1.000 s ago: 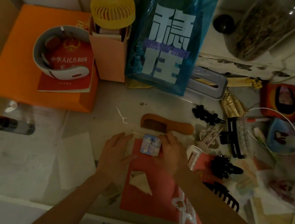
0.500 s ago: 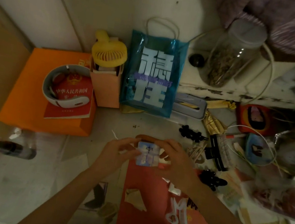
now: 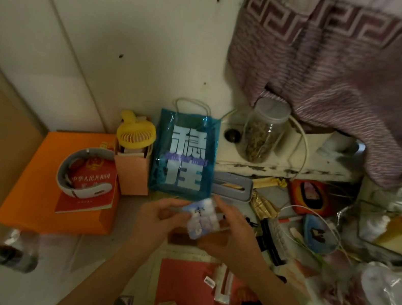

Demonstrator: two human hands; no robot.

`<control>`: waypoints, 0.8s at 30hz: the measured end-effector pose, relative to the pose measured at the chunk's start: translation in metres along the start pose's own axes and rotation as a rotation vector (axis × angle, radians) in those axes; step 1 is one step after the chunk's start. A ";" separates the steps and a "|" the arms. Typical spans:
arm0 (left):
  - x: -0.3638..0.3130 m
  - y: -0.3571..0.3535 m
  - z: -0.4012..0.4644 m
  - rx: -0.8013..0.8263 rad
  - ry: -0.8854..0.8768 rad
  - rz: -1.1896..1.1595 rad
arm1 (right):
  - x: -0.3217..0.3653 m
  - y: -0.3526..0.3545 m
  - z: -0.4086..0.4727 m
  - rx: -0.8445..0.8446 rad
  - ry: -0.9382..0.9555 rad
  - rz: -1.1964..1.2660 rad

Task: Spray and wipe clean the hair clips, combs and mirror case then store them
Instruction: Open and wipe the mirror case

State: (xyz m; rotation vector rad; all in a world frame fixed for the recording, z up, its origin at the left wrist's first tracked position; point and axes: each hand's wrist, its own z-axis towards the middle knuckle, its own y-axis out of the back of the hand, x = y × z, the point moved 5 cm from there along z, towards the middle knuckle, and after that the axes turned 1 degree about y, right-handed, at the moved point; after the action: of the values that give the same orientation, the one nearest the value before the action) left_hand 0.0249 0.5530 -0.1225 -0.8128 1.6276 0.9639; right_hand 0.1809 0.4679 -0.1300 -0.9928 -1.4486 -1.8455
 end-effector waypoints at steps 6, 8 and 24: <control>-0.029 -0.008 -0.006 -0.092 -0.019 -0.120 | 0.027 0.012 -0.006 -0.277 -0.046 0.173; -0.040 -0.011 -0.008 -0.102 -0.048 -0.129 | 0.036 0.019 -0.004 -0.310 -0.015 0.167; -0.126 -0.010 0.013 0.319 -0.213 0.167 | 0.071 0.091 0.023 -0.155 0.191 0.175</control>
State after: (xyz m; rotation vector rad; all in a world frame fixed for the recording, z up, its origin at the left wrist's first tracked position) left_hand 0.0697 0.5654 -0.0039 -0.3500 1.6247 0.8451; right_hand 0.2199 0.4689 -0.0194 -0.9547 -1.0852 -1.8877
